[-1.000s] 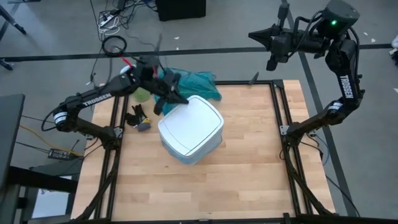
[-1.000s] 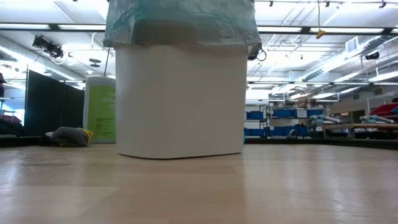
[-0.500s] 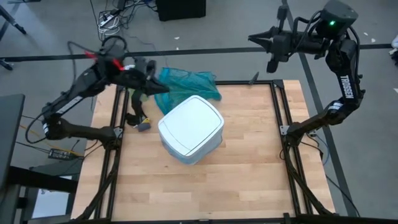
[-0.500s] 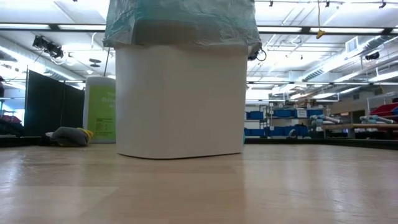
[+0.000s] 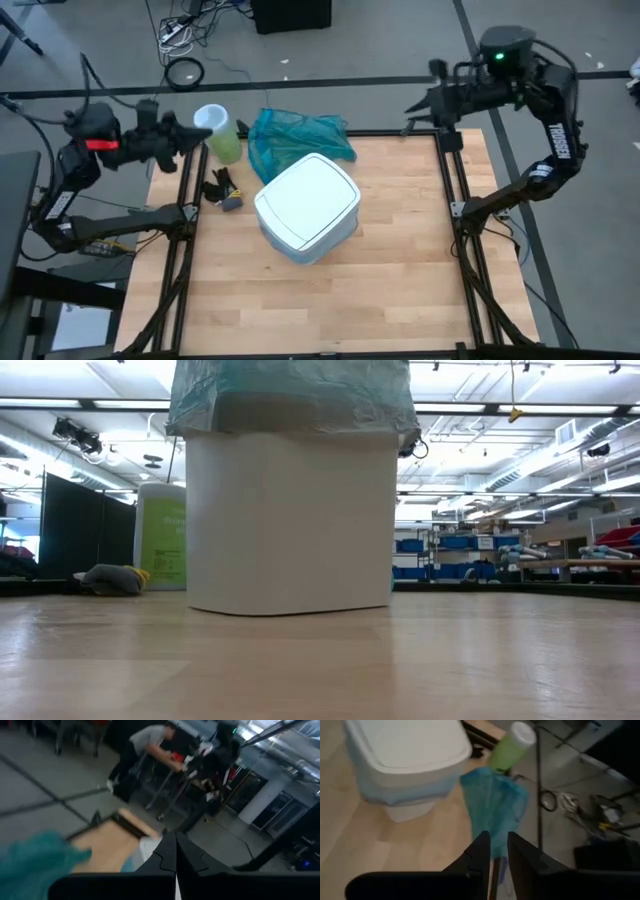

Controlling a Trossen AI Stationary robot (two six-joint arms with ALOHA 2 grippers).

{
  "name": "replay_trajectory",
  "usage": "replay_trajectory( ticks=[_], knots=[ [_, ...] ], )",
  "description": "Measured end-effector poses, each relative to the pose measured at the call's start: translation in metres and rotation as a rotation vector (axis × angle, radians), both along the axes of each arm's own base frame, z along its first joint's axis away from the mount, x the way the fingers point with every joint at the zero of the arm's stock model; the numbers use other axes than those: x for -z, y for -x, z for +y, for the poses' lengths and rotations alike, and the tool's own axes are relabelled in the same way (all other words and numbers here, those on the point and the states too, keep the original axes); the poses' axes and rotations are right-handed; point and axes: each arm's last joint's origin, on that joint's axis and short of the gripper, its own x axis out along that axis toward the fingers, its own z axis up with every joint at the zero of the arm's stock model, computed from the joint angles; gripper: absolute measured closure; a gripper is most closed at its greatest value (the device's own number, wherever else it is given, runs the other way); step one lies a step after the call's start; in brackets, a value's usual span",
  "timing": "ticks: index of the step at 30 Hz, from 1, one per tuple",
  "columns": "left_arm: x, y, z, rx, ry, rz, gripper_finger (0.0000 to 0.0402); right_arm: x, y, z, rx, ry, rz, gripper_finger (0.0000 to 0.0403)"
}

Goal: Place trash/remove bag and relplace
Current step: Remove the white trash lid from the white trash bin

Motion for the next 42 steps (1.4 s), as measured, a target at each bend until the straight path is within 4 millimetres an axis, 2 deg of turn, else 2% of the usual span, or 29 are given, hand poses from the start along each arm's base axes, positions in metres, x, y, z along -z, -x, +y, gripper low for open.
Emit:
replay_trajectory(
  ticks=[2, 7, 12, 16, 21, 24, 29, 34, 42],
  knots=[
    [0.015, -0.001, 0.001, 0.002, 0.076, 0.036, 0.0400, 0.004, -0.016, 0.000, -0.043, -0.011, 0.019, 0.0341],
    [0.047, -0.019, 0.008, 0.036, 0.182, 0.143, 0.0398, 0.022, -0.071, 0.000, -0.056, 0.018, 0.095, 0.0331],
    [0.063, -0.021, 0.009, 0.031, 0.207, 0.211, 0.0398, 0.051, -0.118, -0.008, -0.013, 0.028, 0.226, 0.0306],
    [0.074, -0.017, 0.008, 0.005, 0.228, 0.284, 0.0397, 0.060, -0.141, -0.007, -0.023, -0.122, 0.173, 0.0270],
    [0.085, -0.009, 0.004, -0.015, 0.238, 0.303, 0.0397, 0.065, -0.151, 0.002, -0.043, -0.209, 0.163, 0.0224],
    [0.090, -0.005, 0.002, -0.014, 0.243, 0.296, 0.0397, 0.061, -0.153, 0.006, -0.008, -0.253, 0.103, 0.0214],
    [0.105, -0.006, 0.002, -0.037, 0.339, 0.295, 0.0396, 0.058, -0.165, 0.016, 0.077, -0.304, 0.016, 0.0222],
    [0.117, -0.008, 0.003, -0.035, 0.419, 0.307, 0.0396, 0.058, -0.166, 0.021, 0.190, -0.333, -0.016, 0.0241],
    [0.117, -0.009, 0.003, -0.012, 0.375, 0.313, 0.0396, 0.062, -0.170, 0.033, 0.190, -0.425, -0.008, 0.0250]
  ],
)
